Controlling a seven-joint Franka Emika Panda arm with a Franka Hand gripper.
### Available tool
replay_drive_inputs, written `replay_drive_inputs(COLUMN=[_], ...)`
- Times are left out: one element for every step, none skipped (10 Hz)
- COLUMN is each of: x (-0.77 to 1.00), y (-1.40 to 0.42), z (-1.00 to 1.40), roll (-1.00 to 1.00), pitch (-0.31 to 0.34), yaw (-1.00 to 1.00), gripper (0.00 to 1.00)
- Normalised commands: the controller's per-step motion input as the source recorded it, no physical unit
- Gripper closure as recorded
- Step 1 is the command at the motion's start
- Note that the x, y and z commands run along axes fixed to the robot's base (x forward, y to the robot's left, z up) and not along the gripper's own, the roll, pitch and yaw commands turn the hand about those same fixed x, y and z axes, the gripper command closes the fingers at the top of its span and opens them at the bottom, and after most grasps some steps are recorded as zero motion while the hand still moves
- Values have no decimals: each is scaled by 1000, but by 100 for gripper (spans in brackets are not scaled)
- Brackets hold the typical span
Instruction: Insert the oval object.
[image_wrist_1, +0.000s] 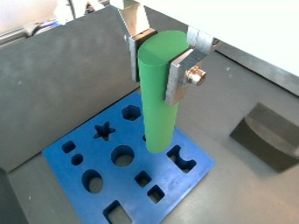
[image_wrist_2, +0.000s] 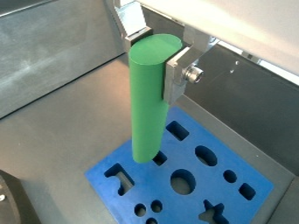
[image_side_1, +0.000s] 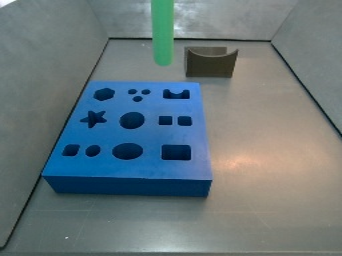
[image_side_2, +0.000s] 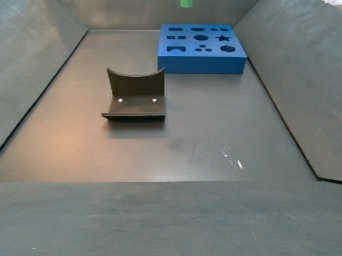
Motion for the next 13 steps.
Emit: replay_drive_inputs(x=[0, 0, 0, 0, 0, 0, -14, -169, -337, -383, -337, -74, 0], y=[-294, -243, -214, -200, -300, -260, -300, -449, -523, -543, -454, -200, -29], z=[-240, -274, -306, -309, -271, -277, -297, -257, -280, -286, -294, -249, -174], roll=[-13, -44, -56, -64, -80, -83, -67, -73, -101, -104, -127, -110, -84], pitch=[-1, -21, -44, -47, 0, -27, -29, 0, 0, 0, 0, 0, 0], yaw=[-849, -851, -866, -866, -757, -803, -786, -554, -383, -346, -426, -766, -1000], gripper=[100, 100, 100, 100, 100, 100, 100, 100, 100, 100, 100, 100, 100])
